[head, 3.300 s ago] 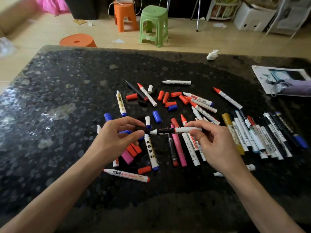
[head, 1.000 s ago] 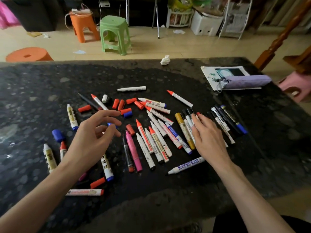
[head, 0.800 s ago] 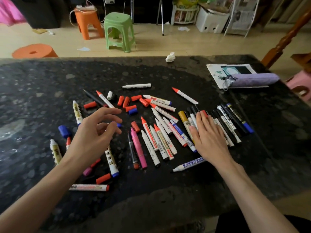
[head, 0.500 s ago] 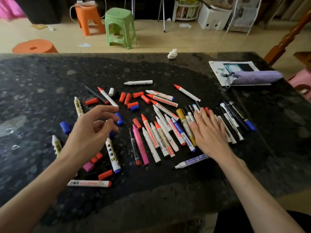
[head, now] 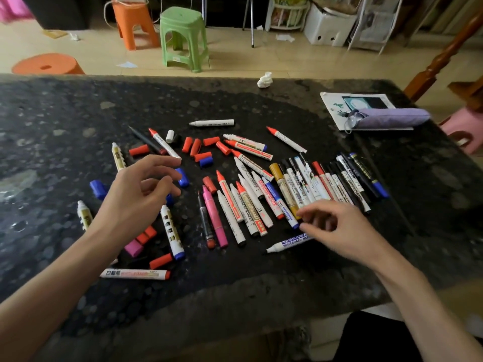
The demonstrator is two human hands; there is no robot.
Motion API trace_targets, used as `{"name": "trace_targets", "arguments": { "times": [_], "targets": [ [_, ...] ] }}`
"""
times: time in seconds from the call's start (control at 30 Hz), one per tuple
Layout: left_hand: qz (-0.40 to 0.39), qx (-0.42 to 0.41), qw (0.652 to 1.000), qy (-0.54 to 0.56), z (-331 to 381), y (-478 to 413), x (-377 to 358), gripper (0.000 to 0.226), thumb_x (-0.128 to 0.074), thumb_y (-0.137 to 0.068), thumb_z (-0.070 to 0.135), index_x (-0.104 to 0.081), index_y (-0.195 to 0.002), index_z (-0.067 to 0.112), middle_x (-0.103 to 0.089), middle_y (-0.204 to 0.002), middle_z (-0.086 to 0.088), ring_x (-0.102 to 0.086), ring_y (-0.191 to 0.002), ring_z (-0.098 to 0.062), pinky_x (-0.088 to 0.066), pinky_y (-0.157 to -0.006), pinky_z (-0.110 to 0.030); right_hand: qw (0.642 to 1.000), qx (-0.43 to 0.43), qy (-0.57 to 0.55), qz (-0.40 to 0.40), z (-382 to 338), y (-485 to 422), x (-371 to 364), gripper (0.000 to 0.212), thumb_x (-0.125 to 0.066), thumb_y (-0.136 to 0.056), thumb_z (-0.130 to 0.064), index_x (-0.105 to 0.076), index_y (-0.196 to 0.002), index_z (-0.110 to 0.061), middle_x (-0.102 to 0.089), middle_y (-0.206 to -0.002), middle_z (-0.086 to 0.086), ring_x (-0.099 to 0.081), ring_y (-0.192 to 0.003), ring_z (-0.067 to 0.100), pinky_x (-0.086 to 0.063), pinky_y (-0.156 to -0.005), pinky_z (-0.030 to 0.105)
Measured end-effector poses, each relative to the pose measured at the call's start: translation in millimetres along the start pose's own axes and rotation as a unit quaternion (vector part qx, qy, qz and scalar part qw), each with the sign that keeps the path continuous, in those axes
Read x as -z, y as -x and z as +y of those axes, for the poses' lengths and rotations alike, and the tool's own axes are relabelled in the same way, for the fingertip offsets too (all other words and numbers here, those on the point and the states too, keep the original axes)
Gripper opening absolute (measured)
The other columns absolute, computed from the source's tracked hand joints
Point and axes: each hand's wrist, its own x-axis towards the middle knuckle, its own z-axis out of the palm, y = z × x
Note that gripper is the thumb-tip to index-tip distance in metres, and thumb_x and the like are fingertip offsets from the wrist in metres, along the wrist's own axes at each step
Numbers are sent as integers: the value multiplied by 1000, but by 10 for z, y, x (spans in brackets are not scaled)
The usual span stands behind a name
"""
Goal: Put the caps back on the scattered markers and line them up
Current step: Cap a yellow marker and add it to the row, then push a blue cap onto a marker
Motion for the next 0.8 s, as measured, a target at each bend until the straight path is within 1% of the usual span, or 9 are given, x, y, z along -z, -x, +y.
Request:
{"name": "trace_targets", "arguments": {
  "times": [0.03, 0.1, 0.17, 0.23, 0.4, 0.5, 0.63, 0.7, 0.8],
  "targets": [
    [-1, 0, 1000, 1, -2, 0, -6, 37, -56, -100, 2, -67, -110, 36, -75, -98, 7, -76, -83, -9, -62, -84, -40, 999, -10, 39, -29, -11, 32, -15, 25, -84, -85, -28, -74, -104, -41, -67, -97, -19, -61, -87, 0, -48, -71, 19],
    [-1, -1, 1000, 1, -10, 3, -14, 36, -55, -100, 1, -67, -110, 34, -75, -99, 6, -76, -83, -9, -61, -82, -35, 992, -26, 107, -62, -66, 70, -59, 26, -85, -82, -38, -72, -104, -43, -59, -102, -21, -56, -94, -4, -46, -81, 19],
    [-4, -2, 1000, -2, -21, 11, -19, 36, -54, -101, 1, -67, -111, 33, -75, -99, 5, -75, -83, -9, -60, -81, -32, 986, -32, 150, -69, -117, 84, -103, 27, -83, -83, -39, -72, -107, -42, -54, -104, -22, -53, -101, -5, -46, -91, 22],
    [-5, 0, 1000, -3, -42, 18, -17, 35, -54, -101, 1, -68, -112, 31, -75, -99, 5, -75, -83, -8, -60, -80, -32, 985, -34, 155, -63, -148, 86, -111, 25, -82, -84, -39, -73, -107, -40, -54, -102, -21, -53, -99, -4, -48, -92, 25],
    [-31, 16, 999, -11, -134, 40, -12, 33, -56, -99, 0, -70, -111, 27, -75, -97, 6, -75, -83, -10, -59, -83, -38, 1000, -6, 25, -6, -280, 47, -133, 19, -80, -86, -42, -75, -104, -39, -61, -90, -15, -55, -80, 1, -46, -65, 15],
    [-96, 11, 995, -34, -173, 68, -32, 29, -61, -98, 3, -72, -109, 28, -76, -97, 9, -75, -86, -10, -61, -86, -31, 998, 33, -58, 12, -514, -22, -327, 11, -77, -88, -42, -74, -98, -42, -67, -91, -20, -61, -83, 1, -48, -66, 13],
    [-199, 31, 979, -34, -183, 152, -65, 18, -67, -97, 28, -73, -113, 33, -79, -98, 11, -76, -89, -6, -60, -85, -28, 990, 64, -125, 5, -865, -172, -680, 11, -74, -94, -42, -76, -104, -37, -72, -93, -23, -66, -92, -4, -52, -76, 13],
    [-220, 37, 975, -15, -172, 213, -66, 22, -64, -92, 41, -73, -111, 37, -80, -95, 9, -75, -88, -4, -59, -79, -23, 986, 79, -143, -10, -1044, -239, -829, 16, -72, -96, -41, -77, -109, -32, -74, -94, -20, -66, -95, -5, -52, -81, 11],
    [-200, 30, 979, 13, -182, 262, -10, 28, -58, -90, 45, -77, -108, 33, -80, -90, 10, -75, -85, -5, -57, -73, -20, 981, 103, -166, -2, -1261, -305, -984, 20, -69, -98, -38, -79, -113, -29, -75, -96, -18, -68, -95, -3, -54, -80, 15]
  ]
}}
